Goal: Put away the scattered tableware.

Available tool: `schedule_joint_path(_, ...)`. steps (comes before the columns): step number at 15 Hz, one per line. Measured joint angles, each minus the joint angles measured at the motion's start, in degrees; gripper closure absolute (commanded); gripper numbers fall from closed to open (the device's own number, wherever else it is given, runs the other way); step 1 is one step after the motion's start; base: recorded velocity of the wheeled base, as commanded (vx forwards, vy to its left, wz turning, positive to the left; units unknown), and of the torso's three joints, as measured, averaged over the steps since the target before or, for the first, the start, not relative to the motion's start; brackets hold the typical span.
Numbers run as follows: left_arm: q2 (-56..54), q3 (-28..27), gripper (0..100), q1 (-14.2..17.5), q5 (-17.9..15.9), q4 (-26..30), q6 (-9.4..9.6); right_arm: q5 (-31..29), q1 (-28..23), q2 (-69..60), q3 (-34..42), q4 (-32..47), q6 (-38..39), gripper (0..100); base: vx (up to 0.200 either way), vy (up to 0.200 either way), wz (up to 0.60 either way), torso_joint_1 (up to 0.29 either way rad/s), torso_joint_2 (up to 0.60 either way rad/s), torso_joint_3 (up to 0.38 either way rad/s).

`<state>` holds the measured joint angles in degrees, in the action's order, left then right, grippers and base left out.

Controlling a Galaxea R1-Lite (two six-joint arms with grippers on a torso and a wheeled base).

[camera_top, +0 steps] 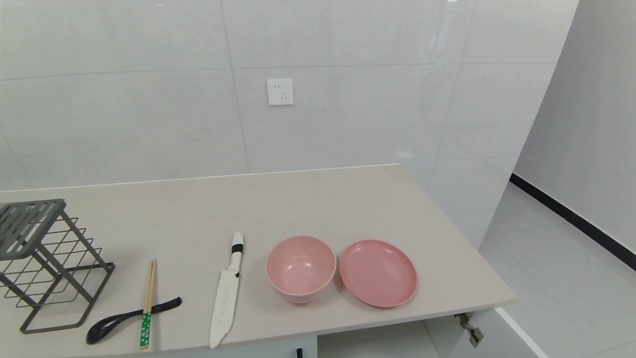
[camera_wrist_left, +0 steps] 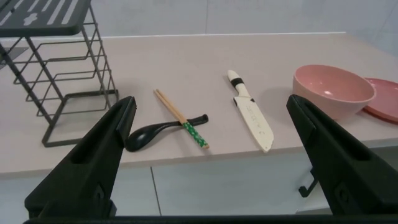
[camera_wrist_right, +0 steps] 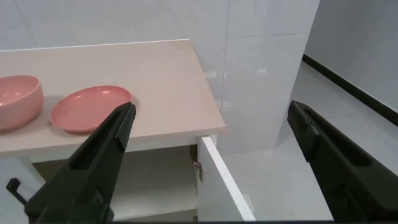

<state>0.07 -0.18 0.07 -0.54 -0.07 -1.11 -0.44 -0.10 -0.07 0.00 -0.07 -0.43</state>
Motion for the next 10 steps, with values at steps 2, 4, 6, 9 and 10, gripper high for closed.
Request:
schedule_joint_path(2, 0.0, 0.0, 0, 0.0, 0.0, 0.0, 0.0, 0.0, 0.0, 0.0, 0.0, 0.0, 0.0, 0, 0.0, 0.0, 0.0, 0.369, -0.2, 0.163)
schedule_joint_path(4, 0.0, 0.0, 0, 0.0, 0.0, 0.0, -0.01, 0.0, 0.0, 0.0, 0.0, 0.0, 0.0, 0, 0.0, 0.0, 0.0, 0.371, -0.23, 0.141)
schedule_joint_path(6, 0.0, 0.0, 0, 0.0, 0.0, 0.0, -0.01, 0.0, 0.0, 0.0, 0.0, 0.0, 0.1, 0, 0.0, 0.0, 0.0, 0.166, -0.09, 0.054)
schedule_joint_path(9, 0.0, 0.0, 0, 0.0, -0.1, 0.0, 0.62, 0.0, 0.0, 0.0, 0.0, -0.1, 0.1, 0, 0.0, 0.0, 0.0, 0.024, -0.02, 0.012)
schedule_joint_path(10, 0.0, 0.0, 0, 0.0, -0.1, 0.1, 0.89, 0.1, 0.0, 0.0, 0.0, -0.1, 0.1, 0, 0.0, 0.2, 0.0, 0.012, 0.0, 0.007)
